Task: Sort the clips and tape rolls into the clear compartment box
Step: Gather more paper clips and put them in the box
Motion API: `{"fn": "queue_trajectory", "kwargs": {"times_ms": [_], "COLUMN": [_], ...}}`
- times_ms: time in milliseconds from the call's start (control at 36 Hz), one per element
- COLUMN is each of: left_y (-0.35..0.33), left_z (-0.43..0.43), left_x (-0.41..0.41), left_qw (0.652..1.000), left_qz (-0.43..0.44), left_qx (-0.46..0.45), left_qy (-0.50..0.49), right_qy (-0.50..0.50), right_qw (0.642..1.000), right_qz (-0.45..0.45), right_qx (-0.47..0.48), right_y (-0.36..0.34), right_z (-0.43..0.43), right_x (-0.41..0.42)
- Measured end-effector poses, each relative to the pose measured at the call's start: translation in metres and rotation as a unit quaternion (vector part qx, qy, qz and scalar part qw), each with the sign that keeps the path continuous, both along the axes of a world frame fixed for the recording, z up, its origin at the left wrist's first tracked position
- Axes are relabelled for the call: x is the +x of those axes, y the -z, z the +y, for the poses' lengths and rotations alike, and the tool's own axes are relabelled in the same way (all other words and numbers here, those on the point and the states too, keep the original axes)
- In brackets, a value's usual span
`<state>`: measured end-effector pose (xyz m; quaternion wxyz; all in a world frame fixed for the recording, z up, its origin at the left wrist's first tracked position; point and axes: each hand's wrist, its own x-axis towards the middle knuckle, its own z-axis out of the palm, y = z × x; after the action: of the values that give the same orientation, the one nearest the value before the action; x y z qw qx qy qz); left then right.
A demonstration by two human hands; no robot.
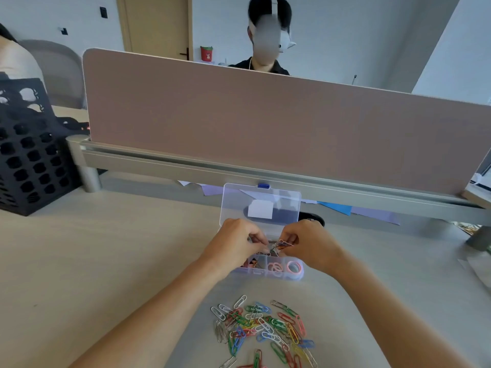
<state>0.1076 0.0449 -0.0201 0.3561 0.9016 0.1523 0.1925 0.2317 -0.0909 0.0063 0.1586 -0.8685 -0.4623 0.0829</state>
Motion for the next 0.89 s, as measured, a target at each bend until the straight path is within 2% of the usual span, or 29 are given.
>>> {"fn": "queue_trajectory", "kwargs": {"times_ms": [306, 417, 500, 611, 889], "left_y": [0.000, 0.002, 0.003, 0.001, -0.020], "left_z": [-0.005, -0.003, -0.006, -0.013, -0.014], "left_x": [0.002, 0.002, 0.002, -0.001, -0.017], "left_qw": [0.999, 0.989, 0.971, 0.968, 0.987], "left_qz": [0.002, 0.007, 0.075, 0.137, 0.073], "left_qx": [0.037, 0.138, 0.213, 0.191, 0.120], "left_qy": [0.023, 0.055, 0.081, 0.084, 0.076], "right_qy": [0.006, -0.001, -0.013, -0.024, -0.027], "right_qw": [0.999, 0.999, 0.999, 1.000, 0.995], "right_qz": [0.028, 0.033, 0.024, -0.007, 0.001], "right_qx": [0.030, 0.036, 0.022, 0.010, 0.096], "right_y": [-0.004, -0.003, -0.001, 0.004, -0.013], "right_z": [-0.005, -0.011, -0.016, -0.022, -0.051], "right_x": [0.003, 0.007, 0.006, 0.003, -0.020]}}
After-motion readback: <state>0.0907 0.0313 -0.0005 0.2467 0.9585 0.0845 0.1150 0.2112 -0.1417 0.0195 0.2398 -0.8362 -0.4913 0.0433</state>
